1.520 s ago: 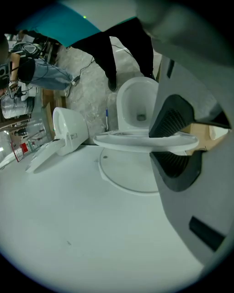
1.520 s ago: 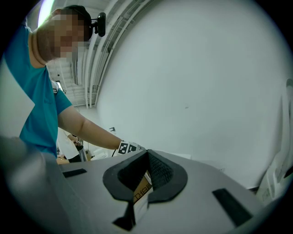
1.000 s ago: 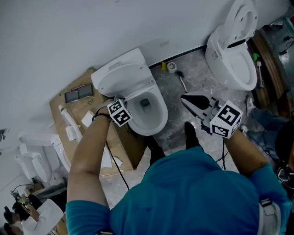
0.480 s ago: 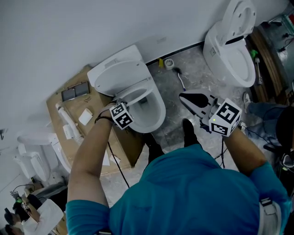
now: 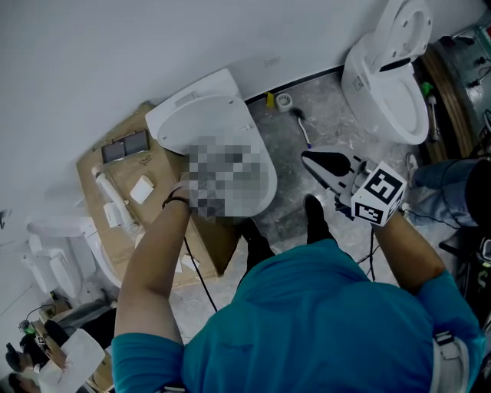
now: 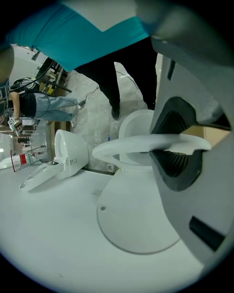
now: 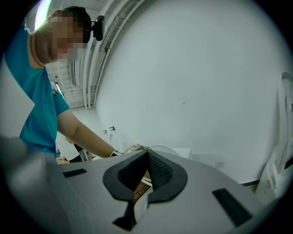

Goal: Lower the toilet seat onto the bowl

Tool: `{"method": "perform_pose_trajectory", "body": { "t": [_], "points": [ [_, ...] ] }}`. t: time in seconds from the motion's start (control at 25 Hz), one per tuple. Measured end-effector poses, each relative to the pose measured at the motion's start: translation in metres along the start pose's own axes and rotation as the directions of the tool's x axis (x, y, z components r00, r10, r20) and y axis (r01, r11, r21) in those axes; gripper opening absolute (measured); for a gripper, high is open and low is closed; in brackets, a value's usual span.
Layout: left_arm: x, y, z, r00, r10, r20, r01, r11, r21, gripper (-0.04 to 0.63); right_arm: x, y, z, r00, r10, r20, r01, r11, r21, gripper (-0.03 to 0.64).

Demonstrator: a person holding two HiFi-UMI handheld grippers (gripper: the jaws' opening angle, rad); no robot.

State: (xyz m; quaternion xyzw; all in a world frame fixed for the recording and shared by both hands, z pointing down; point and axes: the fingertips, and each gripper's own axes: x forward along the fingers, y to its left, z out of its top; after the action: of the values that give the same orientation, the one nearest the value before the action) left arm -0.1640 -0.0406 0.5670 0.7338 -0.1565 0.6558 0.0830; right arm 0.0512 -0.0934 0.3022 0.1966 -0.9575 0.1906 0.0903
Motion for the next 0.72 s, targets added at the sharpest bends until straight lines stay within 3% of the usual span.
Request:
{"method": "perform_pose_trajectory", "body": {
  "t": [0.72],
  "points": [
    [0.027,-0.052,-0.002,0.993,-0.114,0.016,0.114,0.994,0.001,0.104,0.016,0.003,-0.017,0.999,0.025,-0.034,-0.024,0.999,0.025,-0.011]
  ]
}}
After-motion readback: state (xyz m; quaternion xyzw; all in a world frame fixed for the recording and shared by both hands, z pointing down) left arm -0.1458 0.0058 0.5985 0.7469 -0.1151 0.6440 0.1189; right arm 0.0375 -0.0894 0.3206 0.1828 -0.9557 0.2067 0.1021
